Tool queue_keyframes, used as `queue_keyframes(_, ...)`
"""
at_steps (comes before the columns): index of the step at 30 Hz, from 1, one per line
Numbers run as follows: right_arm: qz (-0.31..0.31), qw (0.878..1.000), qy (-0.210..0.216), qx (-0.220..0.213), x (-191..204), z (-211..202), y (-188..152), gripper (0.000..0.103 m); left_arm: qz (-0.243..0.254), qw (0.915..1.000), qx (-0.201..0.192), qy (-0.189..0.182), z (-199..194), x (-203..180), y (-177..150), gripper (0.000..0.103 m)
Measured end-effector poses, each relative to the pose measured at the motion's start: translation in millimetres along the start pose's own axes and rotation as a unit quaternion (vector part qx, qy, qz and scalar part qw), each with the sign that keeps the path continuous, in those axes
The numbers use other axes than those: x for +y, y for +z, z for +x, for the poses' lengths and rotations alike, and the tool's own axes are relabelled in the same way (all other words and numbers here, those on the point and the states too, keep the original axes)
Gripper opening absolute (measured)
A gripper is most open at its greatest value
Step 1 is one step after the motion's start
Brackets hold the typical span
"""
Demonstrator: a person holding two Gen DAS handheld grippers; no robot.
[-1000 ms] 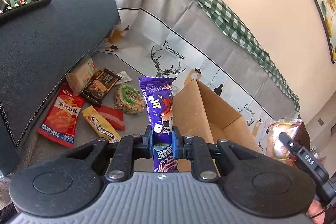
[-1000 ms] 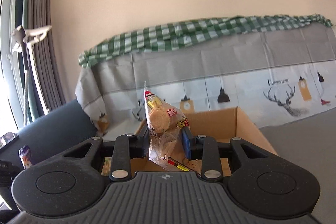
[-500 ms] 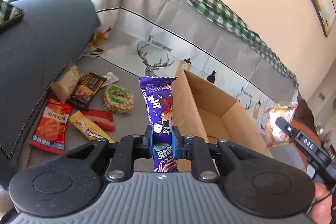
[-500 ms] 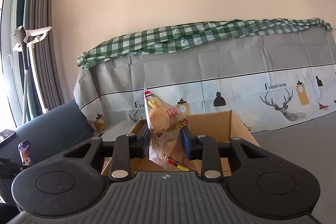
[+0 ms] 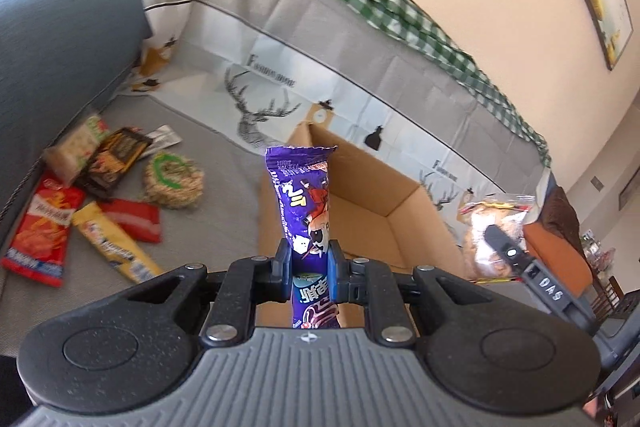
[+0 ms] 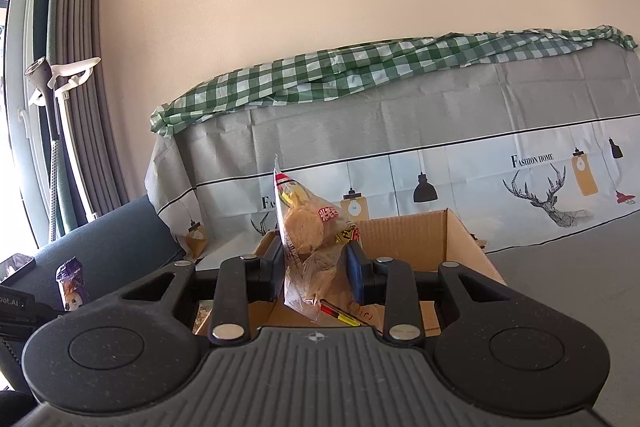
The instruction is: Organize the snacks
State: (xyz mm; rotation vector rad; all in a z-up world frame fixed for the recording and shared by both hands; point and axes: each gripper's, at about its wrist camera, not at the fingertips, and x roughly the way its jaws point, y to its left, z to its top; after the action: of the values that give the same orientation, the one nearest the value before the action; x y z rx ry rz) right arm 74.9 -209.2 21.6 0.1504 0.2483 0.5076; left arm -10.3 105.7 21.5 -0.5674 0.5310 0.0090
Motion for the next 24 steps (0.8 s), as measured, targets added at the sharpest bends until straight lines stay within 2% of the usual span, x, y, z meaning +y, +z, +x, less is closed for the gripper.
queue_keyframes(11,0.012,1.000,-0.001,-0.003,-2,1,1,0.033,0.022,0.9992,-0.003,-0.034,24,-54,24,0.018)
queue_keyframes(24,0.018,1.000,-0.003,-0.004,-5,1,1,0.033,0.043,0.9975,0.006,-0.056,49,-95,25,0.018)
